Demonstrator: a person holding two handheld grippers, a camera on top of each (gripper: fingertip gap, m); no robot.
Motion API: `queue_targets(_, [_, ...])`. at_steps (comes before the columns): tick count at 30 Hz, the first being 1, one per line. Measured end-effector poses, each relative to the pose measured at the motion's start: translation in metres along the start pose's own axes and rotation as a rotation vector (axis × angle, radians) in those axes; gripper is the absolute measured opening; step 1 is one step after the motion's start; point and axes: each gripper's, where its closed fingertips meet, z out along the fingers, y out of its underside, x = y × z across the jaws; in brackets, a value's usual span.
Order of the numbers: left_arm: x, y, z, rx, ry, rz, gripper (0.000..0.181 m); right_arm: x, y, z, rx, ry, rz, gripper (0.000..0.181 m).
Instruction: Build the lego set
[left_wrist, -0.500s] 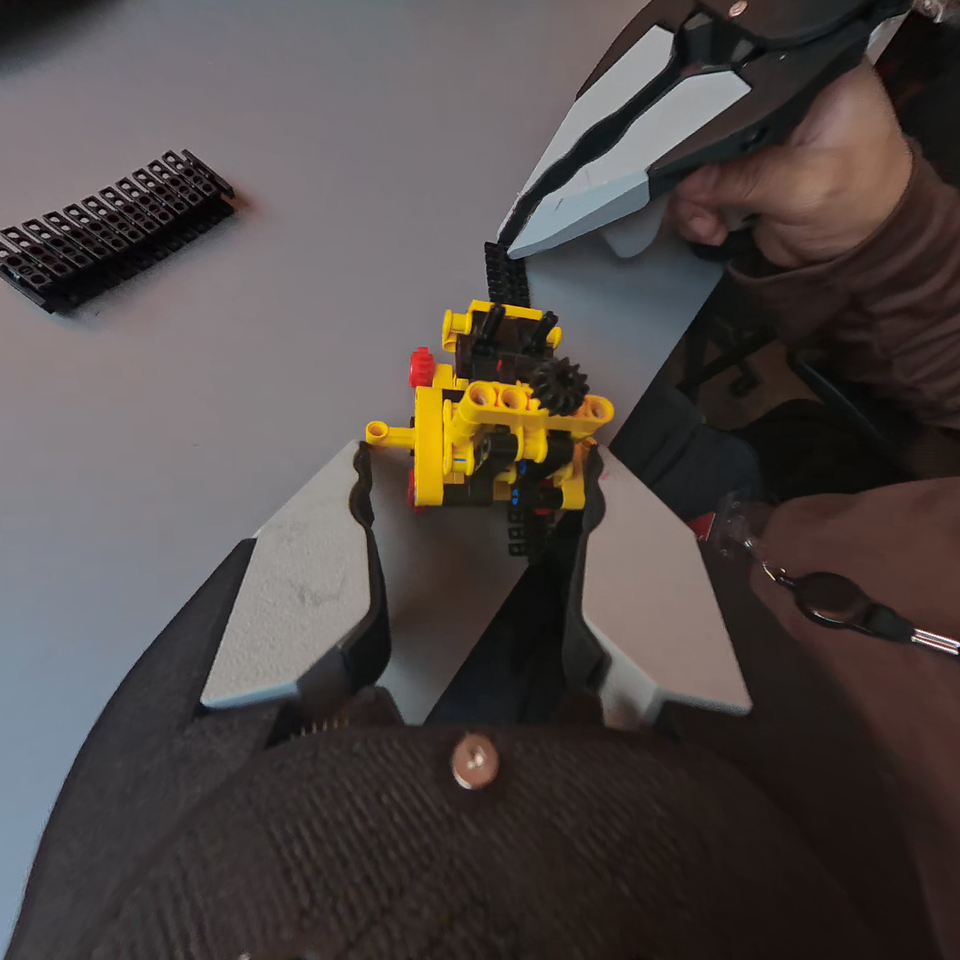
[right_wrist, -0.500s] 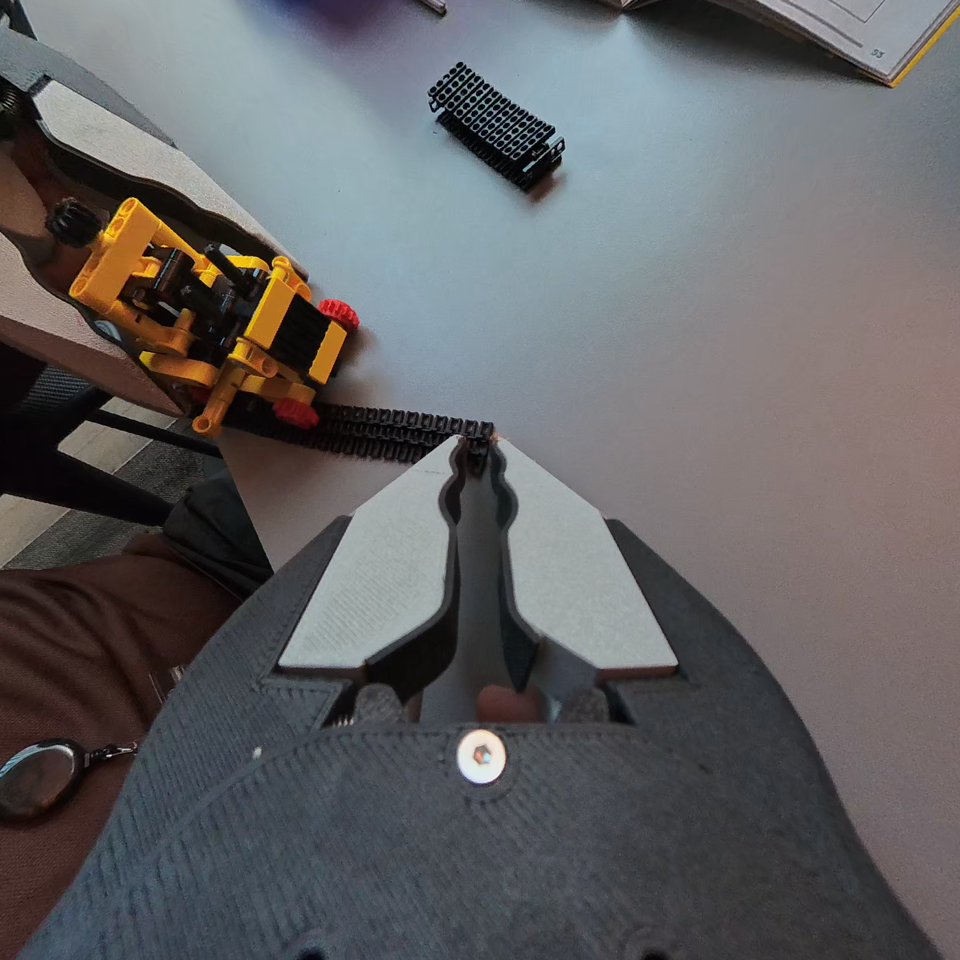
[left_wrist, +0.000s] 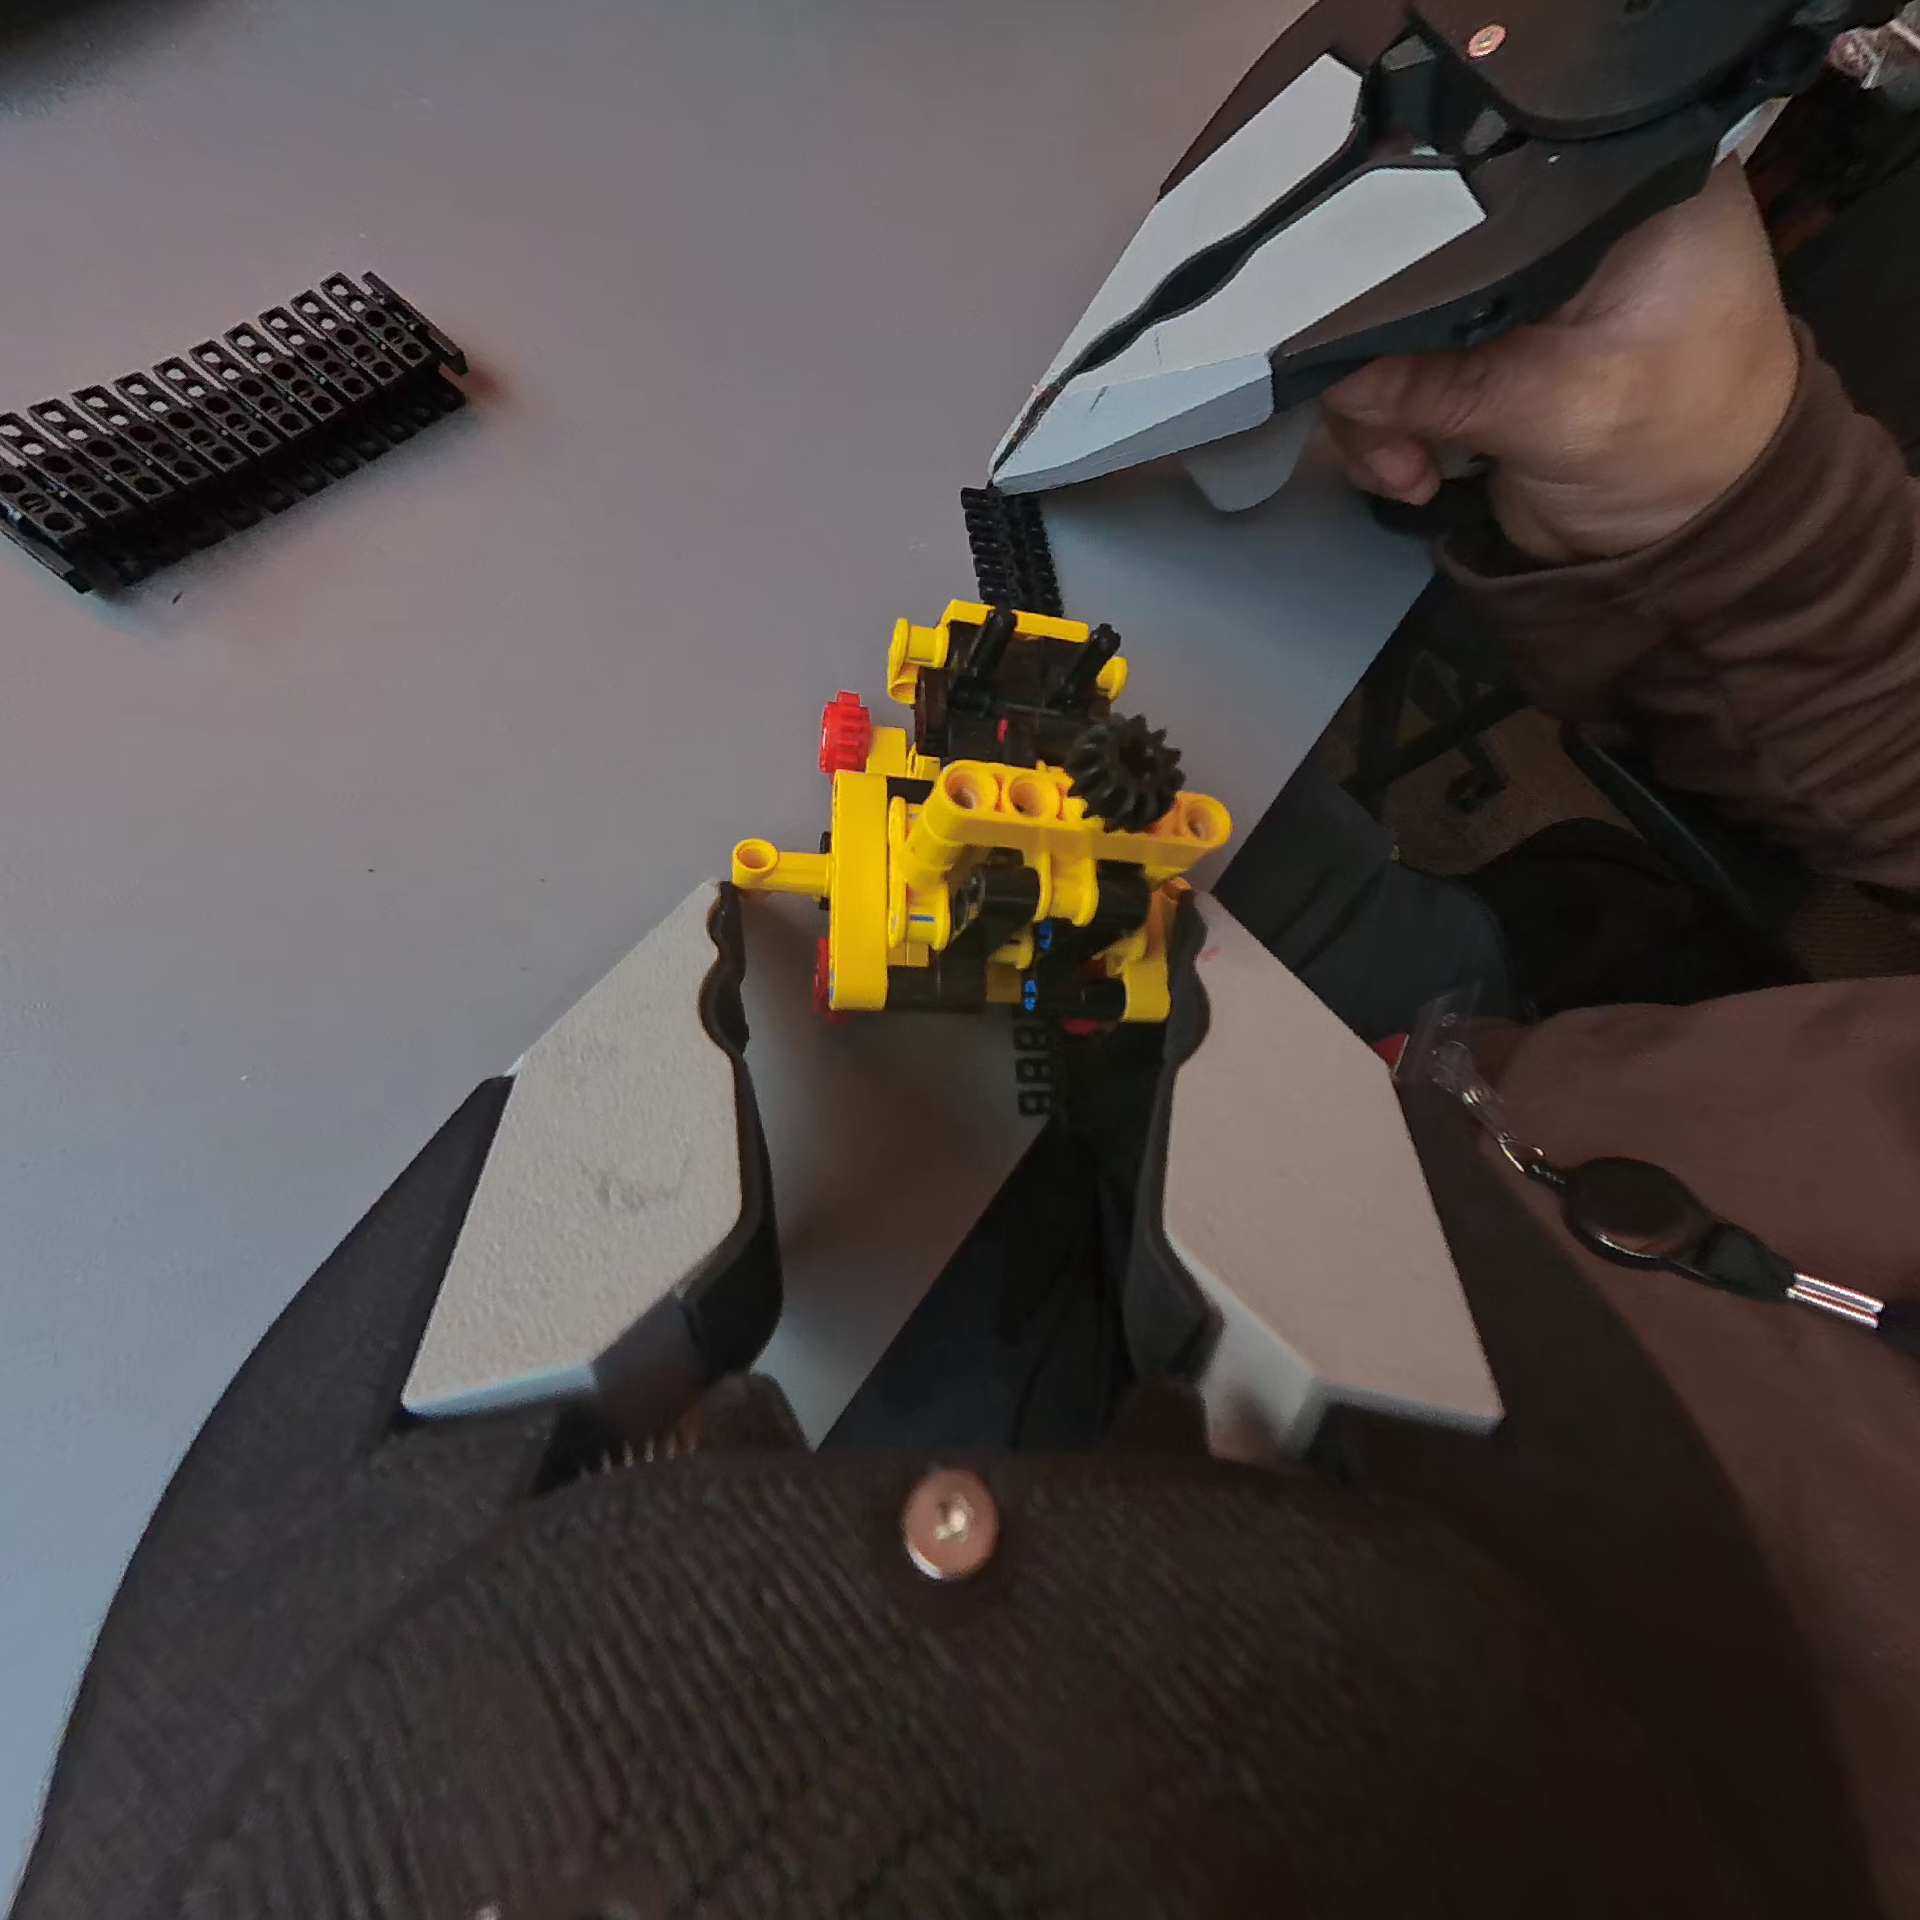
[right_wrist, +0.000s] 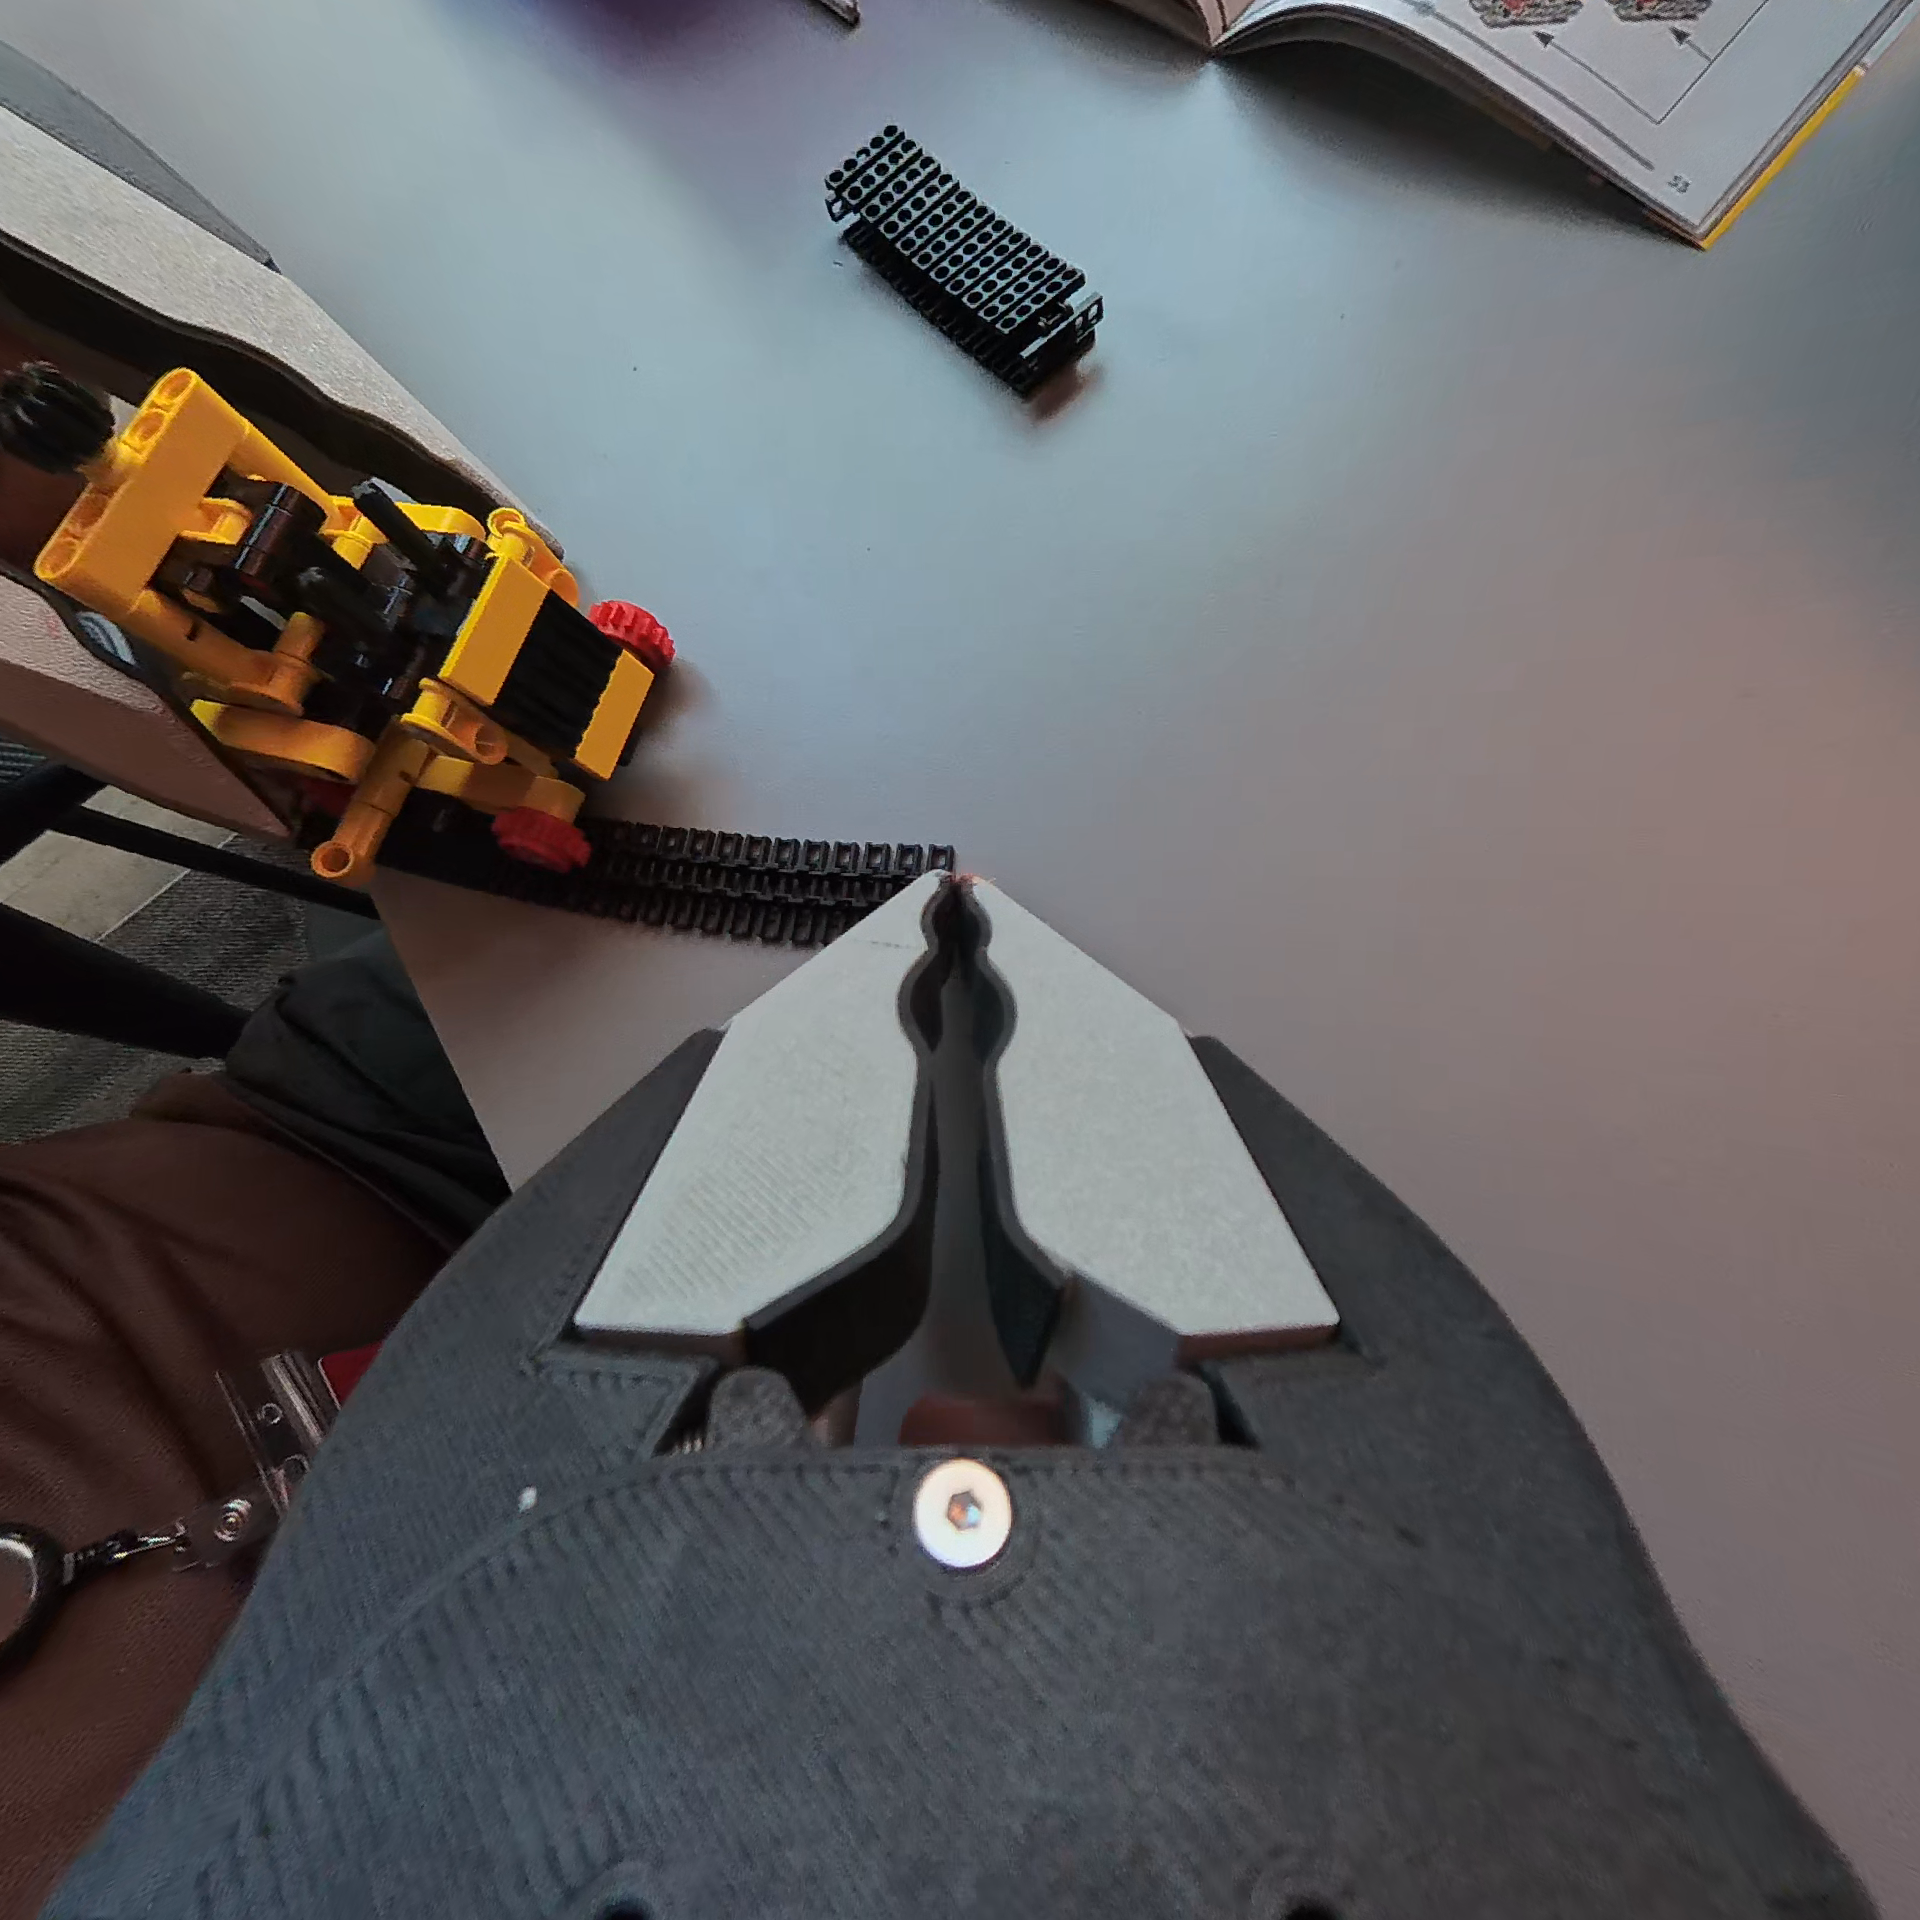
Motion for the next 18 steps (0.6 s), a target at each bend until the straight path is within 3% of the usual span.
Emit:
queue_targets(16, [0.001, 0.000, -0.001, 0.000, 0.007, -0.017, 0.080, 0.004, -0.001, -0.012, -0.014, 0.018, -0.041, 0.000])
queue_targets(17, [0.002, 0.000, -0.001, -0.001, 0.010, -0.019, 0.079, 0.002, 0.000, -0.014, -0.023, -0.002, -0.086, 0.015])
queue_targets(18, [0.002, 0.000, -0.002, 0.002, 0.017, -0.022, 0.080, -0.001, 0.002, -0.017, -0.043, -0.031, -0.154, 0.013])
